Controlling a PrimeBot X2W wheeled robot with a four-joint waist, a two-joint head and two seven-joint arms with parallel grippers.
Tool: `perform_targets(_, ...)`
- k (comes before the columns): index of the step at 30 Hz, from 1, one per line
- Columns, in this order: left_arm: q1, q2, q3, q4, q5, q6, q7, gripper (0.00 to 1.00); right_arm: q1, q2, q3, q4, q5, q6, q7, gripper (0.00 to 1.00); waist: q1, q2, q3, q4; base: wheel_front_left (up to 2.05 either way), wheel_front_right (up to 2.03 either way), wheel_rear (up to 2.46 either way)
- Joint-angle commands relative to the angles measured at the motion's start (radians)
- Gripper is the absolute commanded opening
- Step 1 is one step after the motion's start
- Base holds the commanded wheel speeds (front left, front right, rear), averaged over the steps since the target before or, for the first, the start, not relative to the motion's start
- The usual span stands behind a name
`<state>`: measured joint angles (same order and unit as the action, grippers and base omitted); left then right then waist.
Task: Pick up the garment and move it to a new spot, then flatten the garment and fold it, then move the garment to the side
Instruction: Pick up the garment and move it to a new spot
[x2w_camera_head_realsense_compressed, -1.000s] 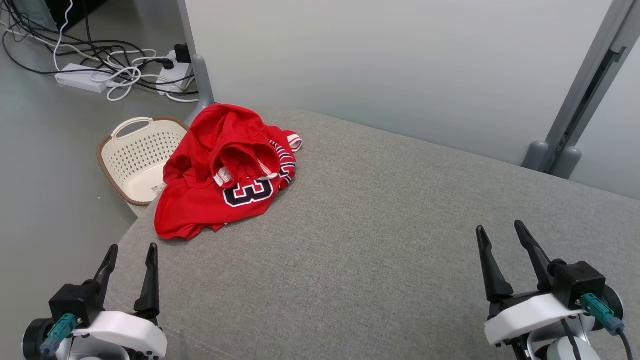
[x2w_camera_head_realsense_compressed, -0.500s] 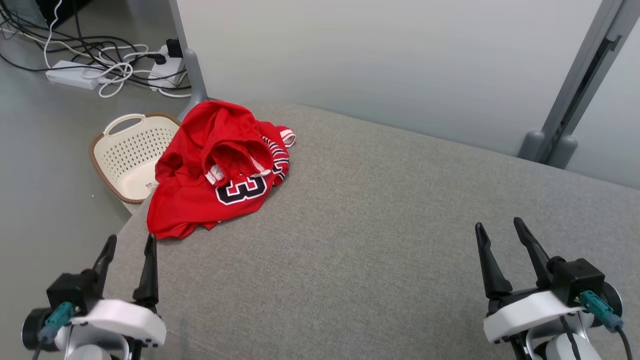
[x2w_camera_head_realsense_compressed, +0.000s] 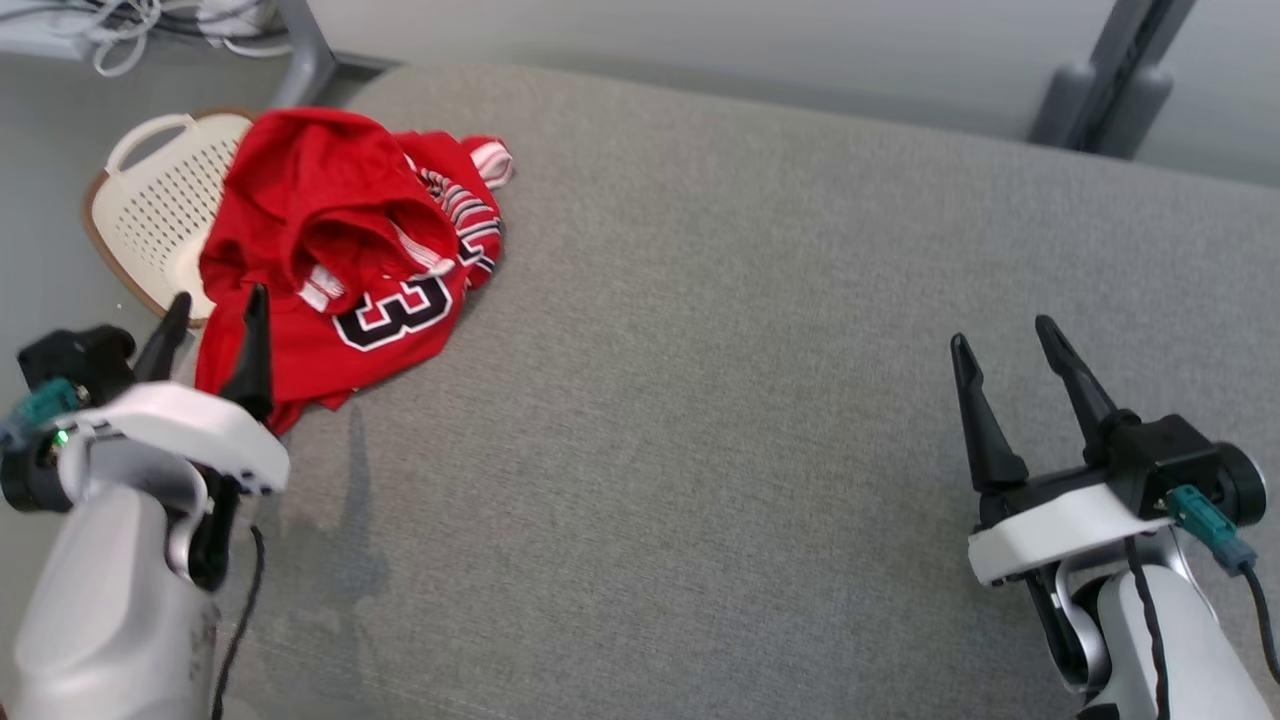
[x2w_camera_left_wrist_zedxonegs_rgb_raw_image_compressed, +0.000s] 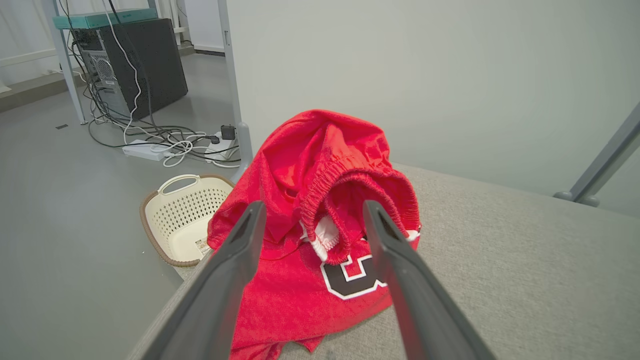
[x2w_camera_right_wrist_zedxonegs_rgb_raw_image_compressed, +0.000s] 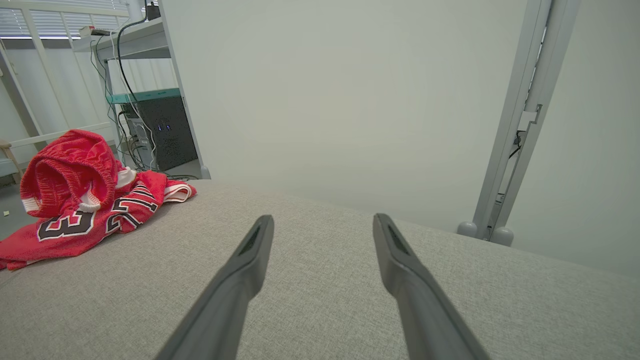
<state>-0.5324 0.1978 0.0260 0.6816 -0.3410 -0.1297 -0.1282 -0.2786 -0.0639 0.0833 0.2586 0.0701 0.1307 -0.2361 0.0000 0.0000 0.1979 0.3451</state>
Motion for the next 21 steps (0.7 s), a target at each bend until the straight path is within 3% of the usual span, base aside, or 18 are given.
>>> perform_targets(1, -0.041, 0.013, -0.005, 0.015, -0.016, -0.001, 0.009, 1.0, -0.018, -0.01, 0.001, -0.008, -0.007, 0.0, 0.004, 1.0, 0.0, 0.0, 0.079, -0.044, 0.0, 0.0, 0.0)
perform_targets(13, -0.289, 0.128, -0.098, 0.259, -0.128, -0.001, 0.109, 1.0, -0.091, -0.03, 0.019, -0.038, -0.028, 0.0, 0.014, 1.0, 0.0, 0.0, 0.213, -0.091, 0.0, 0.0, 0.0)
perform_targets(18, -0.345, 0.142, -0.144, 0.335, -0.169, -0.001, 0.165, 1.0, -0.098, -0.041, 0.011, -0.041, -0.029, 0.0, 0.016, 1.0, 0.0, 0.0, 0.232, -0.094, 0.0, 0.0, 0.0)
perform_targets(19, -0.352, 0.147, -0.154, 0.339, -0.181, -0.001, 0.169, 0.35, -0.098, -0.043, 0.009, -0.041, -0.029, 0.0, 0.017, 1.0, 0.0, 0.0, 0.234, -0.093, 0.0, 0.0, 0.0)
perform_targets(20, -0.359, 0.153, -0.164, 0.34, -0.191, -0.001, 0.169, 0.0, -0.099, -0.045, 0.007, -0.042, -0.03, 0.0, 0.017, 1.0, 0.0, 0.0, 0.236, -0.091, 0.0, 0.0, 0.0)
perform_targets(21, -0.364, 0.16, -0.173, 0.342, -0.196, -0.001, 0.162, 0.0, -0.1, -0.045, 0.005, -0.043, -0.031, 0.0, 0.017, 1.0, 0.0, 0.0, 0.238, -0.089, 0.0, 0.0, 0.0)
